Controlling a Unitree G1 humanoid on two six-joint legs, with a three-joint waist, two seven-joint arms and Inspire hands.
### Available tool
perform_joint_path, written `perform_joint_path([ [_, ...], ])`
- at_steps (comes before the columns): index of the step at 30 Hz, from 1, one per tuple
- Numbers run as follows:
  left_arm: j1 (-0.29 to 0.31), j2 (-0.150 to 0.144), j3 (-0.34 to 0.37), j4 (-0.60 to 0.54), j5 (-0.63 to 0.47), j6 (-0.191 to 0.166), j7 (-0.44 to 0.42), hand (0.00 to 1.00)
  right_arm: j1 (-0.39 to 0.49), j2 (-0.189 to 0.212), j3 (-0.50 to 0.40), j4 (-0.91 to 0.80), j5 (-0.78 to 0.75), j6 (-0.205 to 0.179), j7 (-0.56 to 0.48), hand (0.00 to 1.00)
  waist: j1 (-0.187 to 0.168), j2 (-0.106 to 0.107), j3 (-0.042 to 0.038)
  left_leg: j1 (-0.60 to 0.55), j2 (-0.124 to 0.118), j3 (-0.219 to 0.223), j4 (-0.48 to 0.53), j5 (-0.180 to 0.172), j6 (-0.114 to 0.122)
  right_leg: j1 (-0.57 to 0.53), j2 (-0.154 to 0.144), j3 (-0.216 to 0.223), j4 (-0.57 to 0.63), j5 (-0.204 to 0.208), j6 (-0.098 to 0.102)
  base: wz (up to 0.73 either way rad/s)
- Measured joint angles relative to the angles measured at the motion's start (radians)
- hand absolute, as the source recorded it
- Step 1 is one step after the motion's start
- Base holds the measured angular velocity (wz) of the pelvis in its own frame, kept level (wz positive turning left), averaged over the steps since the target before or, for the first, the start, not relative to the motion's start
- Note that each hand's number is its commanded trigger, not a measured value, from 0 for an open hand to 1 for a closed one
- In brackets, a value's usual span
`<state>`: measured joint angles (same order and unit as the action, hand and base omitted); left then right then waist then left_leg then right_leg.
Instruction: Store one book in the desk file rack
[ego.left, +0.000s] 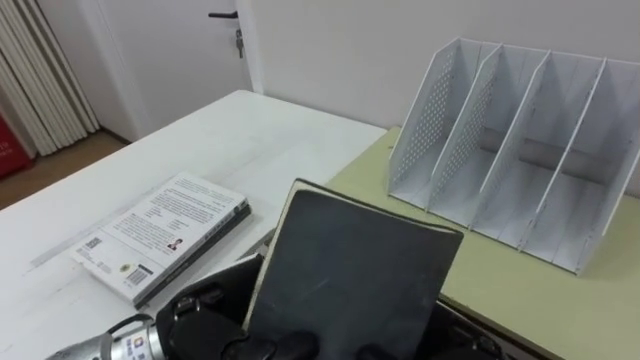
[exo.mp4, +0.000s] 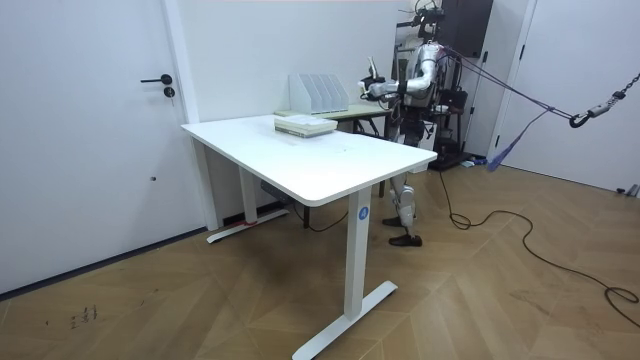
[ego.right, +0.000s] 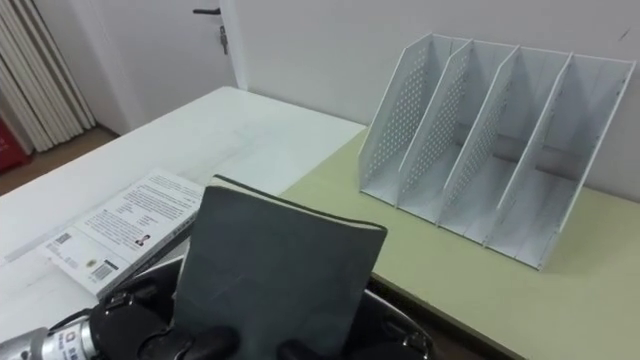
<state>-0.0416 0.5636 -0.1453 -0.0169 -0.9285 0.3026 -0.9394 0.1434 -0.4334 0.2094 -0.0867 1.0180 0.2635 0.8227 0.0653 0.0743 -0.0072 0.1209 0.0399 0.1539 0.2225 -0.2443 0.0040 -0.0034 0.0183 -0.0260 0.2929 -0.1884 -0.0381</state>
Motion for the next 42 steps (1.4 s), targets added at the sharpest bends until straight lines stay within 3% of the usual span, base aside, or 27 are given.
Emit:
perform_joint_path([
  [6,0.001,0.001,0.007,0.001,0.006,-0.006,0.013,0.0,-0.001,-0.007,-0.027,0.0,0.0,0.0,0.001,1.0,0.001,-0.02,0.0089,0.003,0.001,0.003,-0.003,-0.001,-0.001,0.006,0.0,-0.005,0.0,-0.001,-0.002,-0.01],
  [12,0.013,0.017,0.013,0.041,0.061,-0.042,0.02,0.0,-0.002,-0.026,-0.066,0.0,-0.006,-0.001,0.005,1.0,-0.009,-0.03,0.0093,-0.003,0.001,0.005,-0.001,-0.001,-0.001,0.002,-0.002,-0.006,-0.002,-0.001,-0.001,0.01],
  [16,0.085,0.016,0.017,0.069,0.094,-0.046,0.027,0.0,-0.007,-0.03,-0.117,-0.001,-0.011,-0.004,-0.014,1.0,-0.029,-0.042,0.0114,-0.005,0.001,0.006,0.0,-0.001,-0.001,0.004,-0.002,-0.011,0.0,-0.001,-0.001,0.02],
  [19,0.091,0.016,0.014,0.124,0.099,-0.046,0.048,0.0,-0.03,-0.045,-0.122,-0.007,-0.01,-0.012,-0.041,1.0,-0.032,-0.051,0.0151,-0.008,0.0,0.007,0.001,-0.001,-0.001,-0.002,-0.001,-0.01,-0.002,-0.001,-0.002,-0.02],
  [23,0.094,0.01,0.014,0.188,0.13,-0.062,0.061,0.0,-0.072,-0.045,-0.124,-0.016,-0.02,-0.013,-0.072,1.0,-0.04,-0.066,0.0135,-0.013,0.0,0.007,0.001,0.0,-0.001,-0.01,-0.001,-0.005,0.005,-0.002,-0.003,0.0],
  [26,0.107,-0.026,0.01,0.252,0.156,-0.07,0.065,0.0,-0.117,-0.044,-0.127,-0.026,-0.037,-0.016,-0.107,1.0,-0.057,-0.072,0.011,-0.003,-0.001,0.007,0.0,-0.001,-0.001,0.004,0.0,-0.009,-0.003,-0.001,-0.002,0.02],
  [28,0.13,-0.065,0.0,0.302,0.161,-0.071,0.07,0.0,-0.134,-0.038,-0.141,-0.043,-0.041,-0.023,-0.128,1.0,-0.063,-0.076,0.0129,0.01,-0.001,0.007,-0.005,-0.001,-0.001,0.019,0.002,-0.008,-0.01,-0.001,-0.002,0.04],
  [32,0.156,-0.116,-0.013,0.359,0.256,-0.072,0.118,0.0,-0.173,-0.035,-0.164,-0.052,-0.061,-0.025,-0.185,1.0,-0.064,-0.08,0.011,0.014,-0.001,0.007,-0.01,0.0,-0.001,0.024,0.003,-0.007,-0.017,0.0,-0.001,0.0],
  [35,0.185,-0.156,-0.017,0.392,0.277,-0.077,0.141,0.0,-0.195,-0.024,-0.208,-0.057,-0.139,-0.038,-0.231,1.0,-0.075,-0.084,0.0137,0.016,-0.001,0.007,-0.01,0.0,-0.001,0.029,0.001,-0.009,-0.019,0.001,-0.001,0.03],
  [37,0.207,-0.183,-0.016,0.414,0.301,-0.091,0.161,0.0,-0.205,0.009,-0.243,-0.09,-0.257,-0.048,-0.286,1.0,-0.083,-0.09,0.0174,0.015,-0.001,0.007,-0.011,0.0,-0.001,0.022,0.002,-0.007,-0.021,0.001,-0.001,-0.02],
  [42,0.214,-0.247,-0.015,0.521,0.388,-0.119,0.216,0.0,-0.222,0.042,-0.3,-0.127,-0.417,-0.058,-0.391,1.0,-0.083,-0.096,0.0216,0.015,-0.002,0.012,-0.013,0.0,-0.001,0.02,0.01,-0.002,-0.025,0.001,0.0,-0.03],
])
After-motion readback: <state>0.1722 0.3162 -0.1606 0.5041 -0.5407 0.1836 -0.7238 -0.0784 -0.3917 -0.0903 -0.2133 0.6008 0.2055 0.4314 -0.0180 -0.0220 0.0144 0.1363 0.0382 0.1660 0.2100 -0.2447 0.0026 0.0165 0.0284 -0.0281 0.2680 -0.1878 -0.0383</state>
